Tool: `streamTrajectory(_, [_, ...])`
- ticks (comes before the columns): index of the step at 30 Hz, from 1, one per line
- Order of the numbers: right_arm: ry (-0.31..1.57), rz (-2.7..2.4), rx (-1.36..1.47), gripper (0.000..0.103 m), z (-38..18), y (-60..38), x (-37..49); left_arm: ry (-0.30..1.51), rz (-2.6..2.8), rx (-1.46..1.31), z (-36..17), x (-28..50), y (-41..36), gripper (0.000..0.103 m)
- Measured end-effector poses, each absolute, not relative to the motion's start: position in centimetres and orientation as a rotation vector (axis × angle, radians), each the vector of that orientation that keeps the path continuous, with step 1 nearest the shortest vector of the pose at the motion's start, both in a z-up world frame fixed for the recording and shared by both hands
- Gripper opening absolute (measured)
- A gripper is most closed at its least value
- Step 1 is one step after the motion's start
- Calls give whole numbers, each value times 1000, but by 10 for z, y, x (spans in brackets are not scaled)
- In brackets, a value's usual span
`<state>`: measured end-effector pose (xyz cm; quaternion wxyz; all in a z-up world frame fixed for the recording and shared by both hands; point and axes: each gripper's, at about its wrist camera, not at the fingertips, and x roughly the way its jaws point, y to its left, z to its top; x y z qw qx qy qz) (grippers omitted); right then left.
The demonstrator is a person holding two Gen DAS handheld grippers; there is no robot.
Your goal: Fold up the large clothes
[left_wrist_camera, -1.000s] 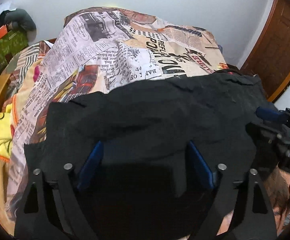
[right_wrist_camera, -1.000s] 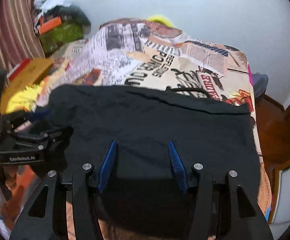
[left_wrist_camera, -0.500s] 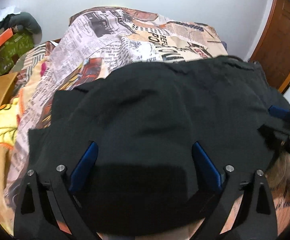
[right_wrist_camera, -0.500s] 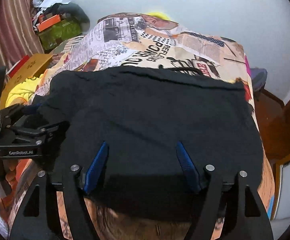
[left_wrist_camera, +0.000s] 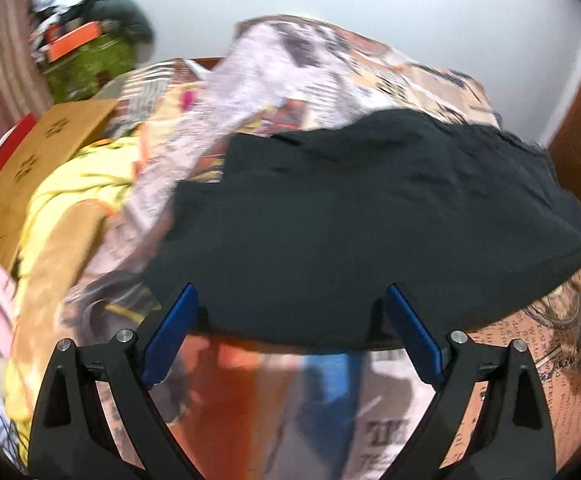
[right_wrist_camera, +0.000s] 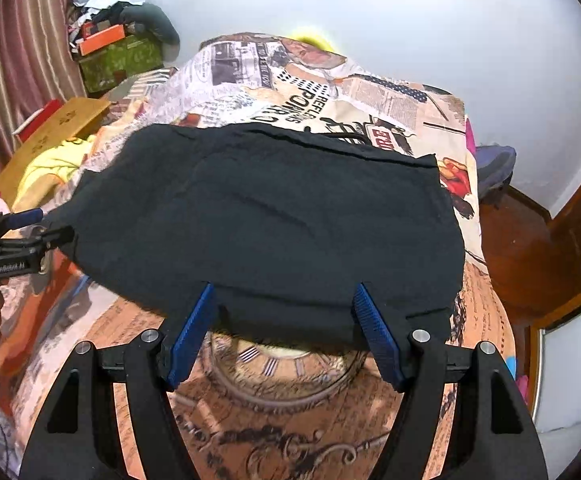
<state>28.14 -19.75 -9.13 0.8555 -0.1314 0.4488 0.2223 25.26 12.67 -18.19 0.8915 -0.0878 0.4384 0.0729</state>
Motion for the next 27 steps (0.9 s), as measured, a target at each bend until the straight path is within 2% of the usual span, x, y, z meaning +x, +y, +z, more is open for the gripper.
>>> streamTrajectory(6, [919,466,-254,69,-82,-195,276,801,302,-217,-165,222,163,95])
streamTrajectory(10, [906,466,-242,69,-79,-187,276,817,288,-329,-171,216,184,95])
streamTrajectory(19, [930,509,-244,69,-92,-146,289,924,50,-738,-233,233,207,95])
streamTrajectory(27, [962,508,-358,69,-121,-113,298,899,-58,-1058,-278,253,217,95])
